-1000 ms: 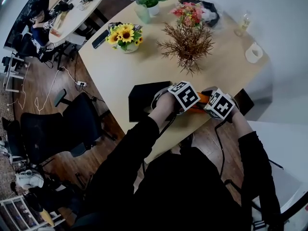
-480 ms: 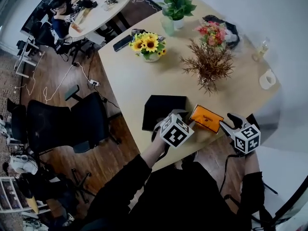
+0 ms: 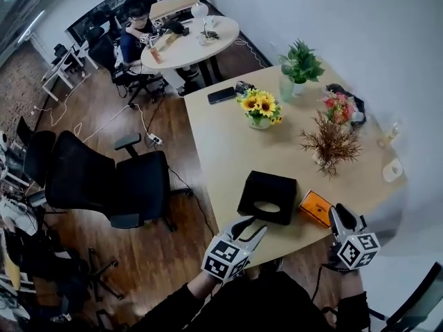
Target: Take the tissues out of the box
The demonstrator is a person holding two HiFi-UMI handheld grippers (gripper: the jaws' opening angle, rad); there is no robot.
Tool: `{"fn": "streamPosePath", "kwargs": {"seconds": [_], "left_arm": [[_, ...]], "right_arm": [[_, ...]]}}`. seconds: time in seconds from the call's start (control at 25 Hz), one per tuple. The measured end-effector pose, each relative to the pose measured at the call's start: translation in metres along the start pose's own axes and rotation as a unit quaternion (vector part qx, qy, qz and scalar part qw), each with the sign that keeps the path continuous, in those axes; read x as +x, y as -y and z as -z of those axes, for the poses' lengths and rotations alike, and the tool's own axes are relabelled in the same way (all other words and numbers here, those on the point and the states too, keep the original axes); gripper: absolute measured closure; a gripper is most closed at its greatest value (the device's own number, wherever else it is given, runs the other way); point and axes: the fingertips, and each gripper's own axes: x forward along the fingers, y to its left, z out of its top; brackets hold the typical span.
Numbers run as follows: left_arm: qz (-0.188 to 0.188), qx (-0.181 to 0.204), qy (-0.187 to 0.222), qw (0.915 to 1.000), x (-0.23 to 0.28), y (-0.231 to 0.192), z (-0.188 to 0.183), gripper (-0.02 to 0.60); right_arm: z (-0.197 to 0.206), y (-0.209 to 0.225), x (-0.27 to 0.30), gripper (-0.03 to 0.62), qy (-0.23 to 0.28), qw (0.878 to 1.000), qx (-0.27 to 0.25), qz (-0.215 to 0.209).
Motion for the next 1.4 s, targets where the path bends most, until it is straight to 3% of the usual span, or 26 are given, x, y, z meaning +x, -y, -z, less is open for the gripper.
{"fn": "streamPosePath", "kwargs": {"seconds": [0.16, 0.28, 0.56, 0.88, 1.4], "left_arm": [[-0.047, -0.029, 0.052, 0.9971, -0.062, -0.022, 0.002, 0.443], [-0.073, -0.03, 0.081, 0.9936, -0.093, -0.03, 0.0, 0.444], [-0.115, -0.023, 0.129, 0.9847, -0.144, -0.04, -0.009, 0.445], [-0.139, -0.028, 0.133, 0.981, -0.163, -0.05, -0.002, 0.446], [-0.143, -0.029, 0.12, 0.982, -0.153, -0.056, -0.007, 0.446]], "right_arm": [[0.002, -0.103, 0.009, 0.532, 0.002, 0.997, -0.054, -0.054], [0.006, -0.173, 0.018, 0.592, 0.01, 0.989, -0.112, -0.101], [0.001, -0.285, 0.036, 0.592, 0.038, 0.964, -0.179, -0.194], [0.008, -0.31, 0.043, 0.594, 0.034, 0.957, -0.19, -0.217], [0.004, -0.304, 0.056, 0.594, 0.029, 0.956, -0.19, -0.222]]}}
